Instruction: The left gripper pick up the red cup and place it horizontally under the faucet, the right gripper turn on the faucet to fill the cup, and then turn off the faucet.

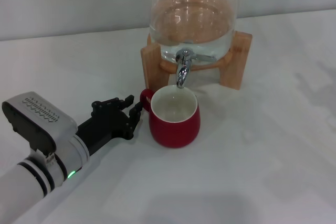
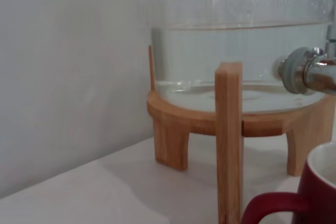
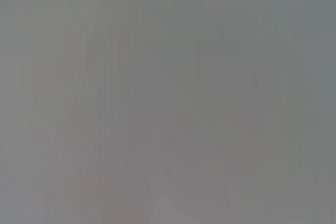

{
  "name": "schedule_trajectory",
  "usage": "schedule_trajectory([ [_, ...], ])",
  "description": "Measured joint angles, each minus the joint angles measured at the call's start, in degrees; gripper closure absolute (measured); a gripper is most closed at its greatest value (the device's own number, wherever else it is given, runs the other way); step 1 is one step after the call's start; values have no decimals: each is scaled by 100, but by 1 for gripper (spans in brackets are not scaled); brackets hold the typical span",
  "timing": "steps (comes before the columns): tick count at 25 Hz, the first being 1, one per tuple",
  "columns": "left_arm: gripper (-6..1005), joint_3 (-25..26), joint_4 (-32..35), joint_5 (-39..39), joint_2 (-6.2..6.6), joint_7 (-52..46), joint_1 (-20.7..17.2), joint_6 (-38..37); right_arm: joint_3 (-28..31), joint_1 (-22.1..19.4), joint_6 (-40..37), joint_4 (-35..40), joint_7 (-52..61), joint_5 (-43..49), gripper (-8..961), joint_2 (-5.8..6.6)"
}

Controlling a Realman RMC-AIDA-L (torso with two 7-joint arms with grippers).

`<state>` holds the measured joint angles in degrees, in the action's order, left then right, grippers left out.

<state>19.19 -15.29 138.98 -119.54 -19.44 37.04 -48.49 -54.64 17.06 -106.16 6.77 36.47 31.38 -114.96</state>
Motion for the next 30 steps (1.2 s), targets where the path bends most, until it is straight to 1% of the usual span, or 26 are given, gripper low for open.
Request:
schedule_trajectory([
  [5, 782, 52, 0, -10, 0, 54, -69, 39, 14, -6, 0, 0, 0, 13, 202, 0],
  [10, 781, 565, -50, 1, -3, 416, -257, 42, 25, -14, 21, 0, 0, 15, 202, 0],
  [15, 781, 649, -37, -21, -6, 447, -268, 42, 25, -7, 72, 0, 0, 13, 202, 0],
  [19, 781, 875, -43, -27, -8, 641, -306, 41, 25, -6, 77, 0, 0, 5, 202, 2],
  [23, 780, 1309, -136, -31, -16, 983, -481, -3, -14, -9, 85, 0, 31, 27, 202, 11],
  [27, 780, 1842, -450, -31, -17, 1529, -774, -30, -123, -42, 132, 0, 60, 43, 202, 15],
  [30, 740, 2163, -576, -32, -18, 1809, -957, -101, -289, -53, 262, 0, 67, 53, 202, 16],
])
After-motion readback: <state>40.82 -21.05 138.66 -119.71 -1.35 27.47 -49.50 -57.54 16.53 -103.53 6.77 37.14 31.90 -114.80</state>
